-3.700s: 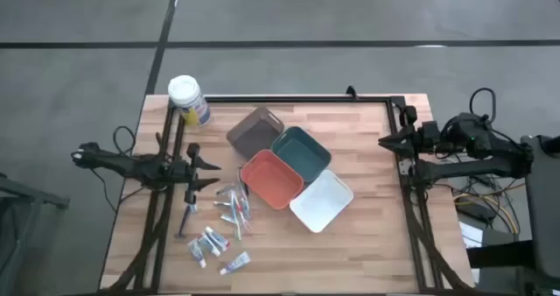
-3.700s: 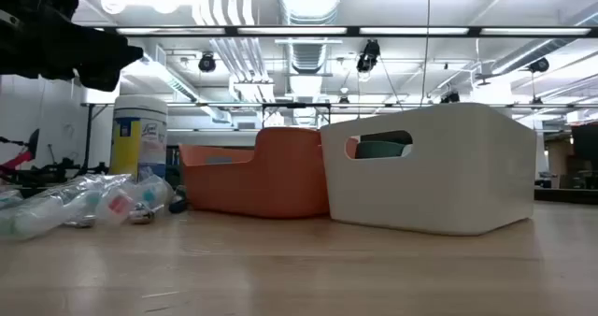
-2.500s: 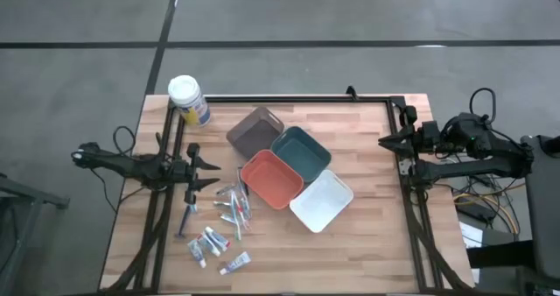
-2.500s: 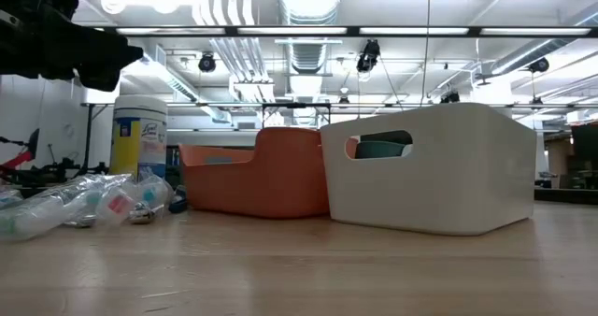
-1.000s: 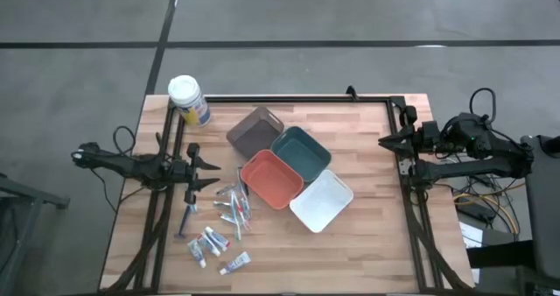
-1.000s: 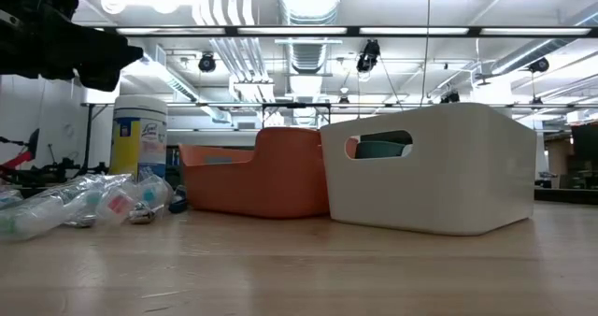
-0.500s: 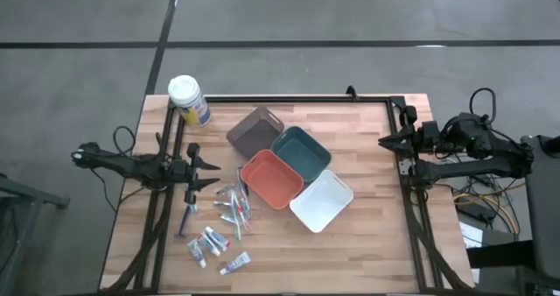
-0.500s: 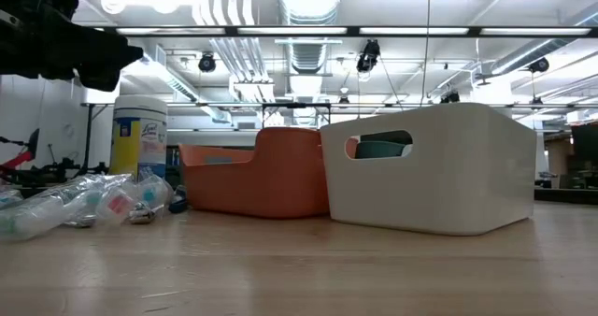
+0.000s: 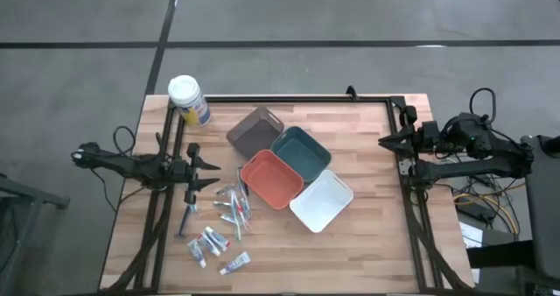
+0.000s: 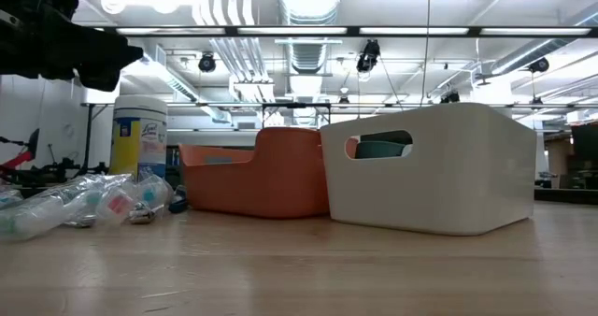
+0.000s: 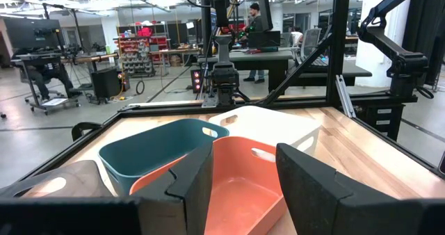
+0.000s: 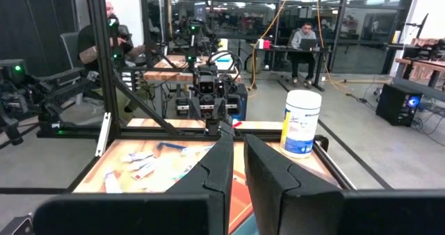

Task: Pick & Place Travel size toiletries

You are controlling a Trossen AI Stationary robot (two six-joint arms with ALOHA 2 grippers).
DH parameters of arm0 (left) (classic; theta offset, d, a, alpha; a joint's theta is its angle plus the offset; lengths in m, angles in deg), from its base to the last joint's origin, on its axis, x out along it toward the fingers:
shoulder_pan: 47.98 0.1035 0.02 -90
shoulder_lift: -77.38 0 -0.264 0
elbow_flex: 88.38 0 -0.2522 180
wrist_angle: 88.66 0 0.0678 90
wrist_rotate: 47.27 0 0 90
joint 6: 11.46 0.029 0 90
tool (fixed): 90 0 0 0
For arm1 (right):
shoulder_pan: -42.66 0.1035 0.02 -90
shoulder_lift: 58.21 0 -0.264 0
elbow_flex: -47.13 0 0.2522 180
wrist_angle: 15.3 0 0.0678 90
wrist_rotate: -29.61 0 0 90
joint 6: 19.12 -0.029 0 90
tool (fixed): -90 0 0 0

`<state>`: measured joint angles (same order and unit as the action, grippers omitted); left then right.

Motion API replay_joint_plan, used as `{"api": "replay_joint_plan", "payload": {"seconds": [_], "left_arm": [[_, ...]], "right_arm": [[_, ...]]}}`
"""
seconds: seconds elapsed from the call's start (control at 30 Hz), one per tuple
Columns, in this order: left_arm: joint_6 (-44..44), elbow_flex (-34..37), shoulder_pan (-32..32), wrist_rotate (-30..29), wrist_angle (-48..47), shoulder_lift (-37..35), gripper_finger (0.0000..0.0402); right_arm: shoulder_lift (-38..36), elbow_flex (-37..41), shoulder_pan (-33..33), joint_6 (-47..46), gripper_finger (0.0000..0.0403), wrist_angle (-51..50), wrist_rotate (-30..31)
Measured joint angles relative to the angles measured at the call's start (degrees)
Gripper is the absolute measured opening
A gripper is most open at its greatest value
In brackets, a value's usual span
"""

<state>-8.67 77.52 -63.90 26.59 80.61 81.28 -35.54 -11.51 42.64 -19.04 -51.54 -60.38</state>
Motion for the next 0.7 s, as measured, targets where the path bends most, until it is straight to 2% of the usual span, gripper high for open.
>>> {"api": "replay_joint_plan", "payload": {"seconds": [0.43,0.6,0.7], "left_arm": [[-0.64,0.00,-0.02,-0.17,0.42,0.00,0.0163],[-17.84,0.00,-0.02,-0.40,4.70,0.00,0.0163],[-21.70,0.00,-0.02,-2.38,4.47,0.02,0.0163]], "right_arm": [[-0.01,0.00,0.00,-0.05,0.0034,0.00,0.00],[-0.01,0.00,0.00,-0.05,0.0034,-0.01,0.02],[0.00,0.00,0.00,0.04,0.0034,-0.02,0.01]]}}
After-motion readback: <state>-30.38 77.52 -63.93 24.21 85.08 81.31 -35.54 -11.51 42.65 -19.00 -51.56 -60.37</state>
